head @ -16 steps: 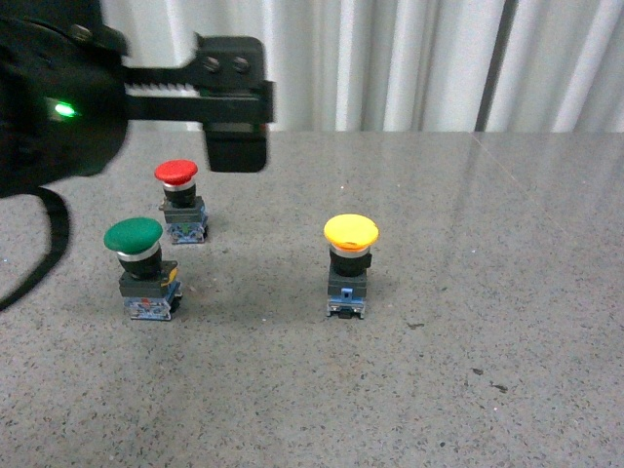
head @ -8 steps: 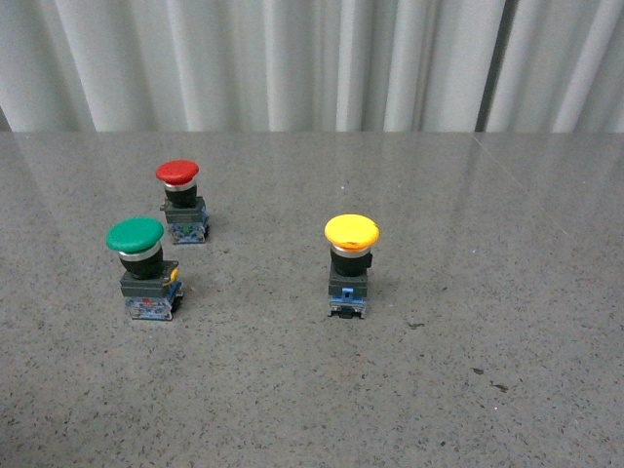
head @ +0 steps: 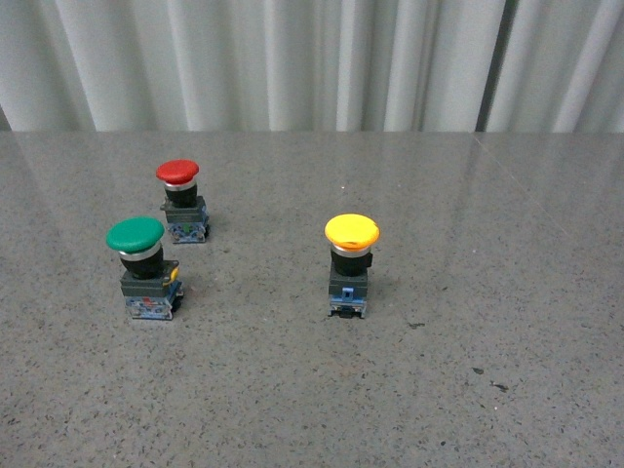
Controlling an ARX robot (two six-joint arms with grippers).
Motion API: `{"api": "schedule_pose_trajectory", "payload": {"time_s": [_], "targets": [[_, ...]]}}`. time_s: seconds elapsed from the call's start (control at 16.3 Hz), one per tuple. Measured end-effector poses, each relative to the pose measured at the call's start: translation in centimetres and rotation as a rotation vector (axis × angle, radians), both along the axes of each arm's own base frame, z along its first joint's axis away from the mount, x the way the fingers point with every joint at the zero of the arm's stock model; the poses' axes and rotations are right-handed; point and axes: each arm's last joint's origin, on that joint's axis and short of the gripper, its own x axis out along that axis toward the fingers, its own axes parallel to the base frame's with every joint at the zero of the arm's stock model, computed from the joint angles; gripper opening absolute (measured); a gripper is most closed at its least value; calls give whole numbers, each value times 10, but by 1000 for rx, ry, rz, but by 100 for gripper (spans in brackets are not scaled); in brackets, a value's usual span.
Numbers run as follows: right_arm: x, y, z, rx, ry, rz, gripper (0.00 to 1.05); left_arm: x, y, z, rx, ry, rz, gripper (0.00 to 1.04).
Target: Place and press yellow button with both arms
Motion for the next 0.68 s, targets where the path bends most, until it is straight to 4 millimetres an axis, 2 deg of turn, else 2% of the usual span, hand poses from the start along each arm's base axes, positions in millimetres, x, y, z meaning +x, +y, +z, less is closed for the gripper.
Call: {"api": "schedule_pose_trajectory", "payload": {"time_s": [0.06,0.55,0.68], "targets": [[0,0,0,0,0,0,98,-1,-1,-8,-2,13,-10,2],[0,0,0,0,0,0,98,-9,0,-33,-3,22,-5,2],[0,0,0,0,0,0,98,-19,0,-40,-3,44,-6,2]]}}
